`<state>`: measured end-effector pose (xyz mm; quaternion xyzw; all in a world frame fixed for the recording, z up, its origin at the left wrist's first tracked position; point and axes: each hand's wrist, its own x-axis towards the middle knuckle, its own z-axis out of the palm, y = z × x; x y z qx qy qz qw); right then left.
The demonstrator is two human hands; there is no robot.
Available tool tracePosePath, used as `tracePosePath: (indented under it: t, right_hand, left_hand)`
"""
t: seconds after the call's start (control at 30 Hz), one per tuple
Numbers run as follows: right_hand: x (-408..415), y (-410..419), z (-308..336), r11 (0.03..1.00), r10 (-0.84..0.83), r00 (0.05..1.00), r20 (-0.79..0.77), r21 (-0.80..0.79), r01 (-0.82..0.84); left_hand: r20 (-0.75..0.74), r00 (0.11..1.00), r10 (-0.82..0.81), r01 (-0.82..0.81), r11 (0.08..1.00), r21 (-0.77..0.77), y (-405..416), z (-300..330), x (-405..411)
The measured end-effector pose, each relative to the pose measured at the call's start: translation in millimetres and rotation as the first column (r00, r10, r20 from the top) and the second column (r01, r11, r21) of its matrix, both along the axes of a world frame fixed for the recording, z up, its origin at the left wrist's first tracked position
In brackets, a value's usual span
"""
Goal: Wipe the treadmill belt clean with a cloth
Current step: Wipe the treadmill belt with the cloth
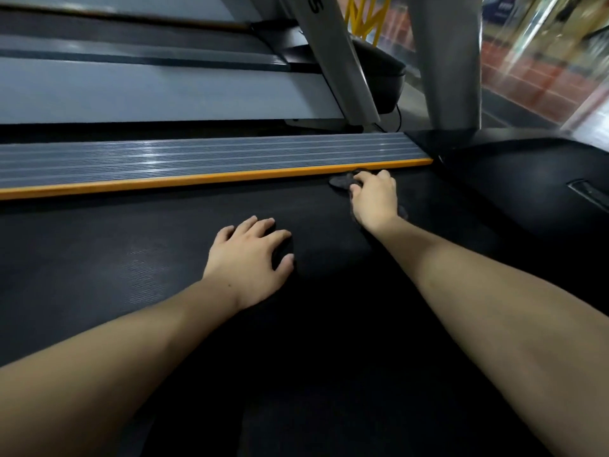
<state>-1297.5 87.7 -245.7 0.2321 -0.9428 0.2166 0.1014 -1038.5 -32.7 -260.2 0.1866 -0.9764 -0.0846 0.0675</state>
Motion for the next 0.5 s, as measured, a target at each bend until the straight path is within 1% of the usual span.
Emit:
tracePosePath:
  t: [0.07, 0.13, 0.2, 0.3, 0.4, 0.43, 0.5]
  right_hand:
    - [0.0, 1.1, -0.7, 1.000, -0.001, 0.999, -0.034, 0.024, 0.002]
    - [2.3, 6.9, 1.0, 0.996, 0.015, 0.998, -0.055, 0.089, -0.010]
    - [4.6, 10.7, 6.0, 0.991, 0.048, 0.999, -0.003, 0.129, -0.048]
    - [19.5, 12.0, 13.5, 0.997, 0.034, 0.996, 0.086, 0.068, -0.040]
    - [58.3, 0.6, 21.5, 0.999, -0.004, 0.997, 0.081, 0.046, 0.001]
    - [77.8, -11.3, 22.2, 0.999, 0.023, 0.997, 0.074, 0.035, -0.025]
    - [123.7, -45.3, 16.9, 0.986, 0.166, 0.984, 0.067, -0.003, -0.167]
  left_hand:
    - [0.005, 1.000, -0.001, 0.001, 1.000, 0.003, -5.1, 1.6, -5.6]
    - [0.016, 1.000, 0.003, -0.003, 1.000, -0.002, -8.3, 5.2, -6.2]
    - [0.024, 0.999, 0.040, -0.040, 0.999, 0.017, -14.6, 9.6, -2.2]
    - [0.018, 0.993, 0.114, -0.115, 0.993, 0.038, -31.6, 11.9, 14.7]
    - [0.028, 0.986, 0.165, -0.166, 0.986, 0.018, -50.3, 8.7, 40.3]
    - [0.035, 0.982, 0.185, -0.186, 0.983, 0.010, -56.6, 7.7, 49.6]
    - [0.038, 0.974, 0.223, -0.223, 0.975, -0.010, -67.8, 6.2, 68.4]
